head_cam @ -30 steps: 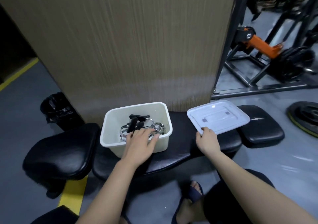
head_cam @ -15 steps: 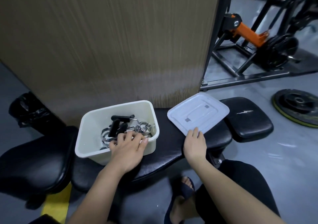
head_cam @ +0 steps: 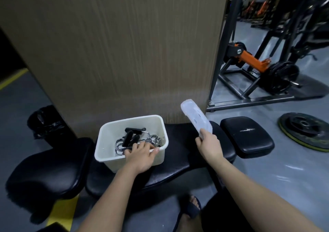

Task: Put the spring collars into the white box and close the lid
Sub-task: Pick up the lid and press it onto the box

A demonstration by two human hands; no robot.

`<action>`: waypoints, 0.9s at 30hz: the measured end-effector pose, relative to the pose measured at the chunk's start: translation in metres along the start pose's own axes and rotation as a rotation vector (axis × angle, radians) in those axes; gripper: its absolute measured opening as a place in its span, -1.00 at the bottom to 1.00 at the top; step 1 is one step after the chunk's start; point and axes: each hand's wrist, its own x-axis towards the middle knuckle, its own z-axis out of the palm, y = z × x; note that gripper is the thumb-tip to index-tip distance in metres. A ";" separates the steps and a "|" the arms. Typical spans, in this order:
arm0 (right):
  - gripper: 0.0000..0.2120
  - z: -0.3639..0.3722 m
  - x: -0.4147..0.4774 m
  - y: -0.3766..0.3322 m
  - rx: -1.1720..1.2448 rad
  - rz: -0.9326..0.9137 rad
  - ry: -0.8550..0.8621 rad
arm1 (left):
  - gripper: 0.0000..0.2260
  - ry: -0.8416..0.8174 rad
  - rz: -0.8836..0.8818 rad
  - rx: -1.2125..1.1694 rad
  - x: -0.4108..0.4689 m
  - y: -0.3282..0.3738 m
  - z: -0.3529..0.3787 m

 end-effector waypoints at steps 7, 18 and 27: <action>-0.84 -0.042 -0.018 -0.044 0.471 0.051 0.124 | -0.56 0.150 0.082 0.065 -0.023 -0.007 0.009; -0.71 -0.060 -0.016 -0.086 1.651 0.382 -0.075 | -0.67 0.321 0.117 -0.706 -0.055 -0.028 -0.010; -0.70 -0.031 -0.018 -0.103 1.275 0.292 -0.408 | -0.50 0.548 -0.186 -1.736 -0.065 -0.068 -0.069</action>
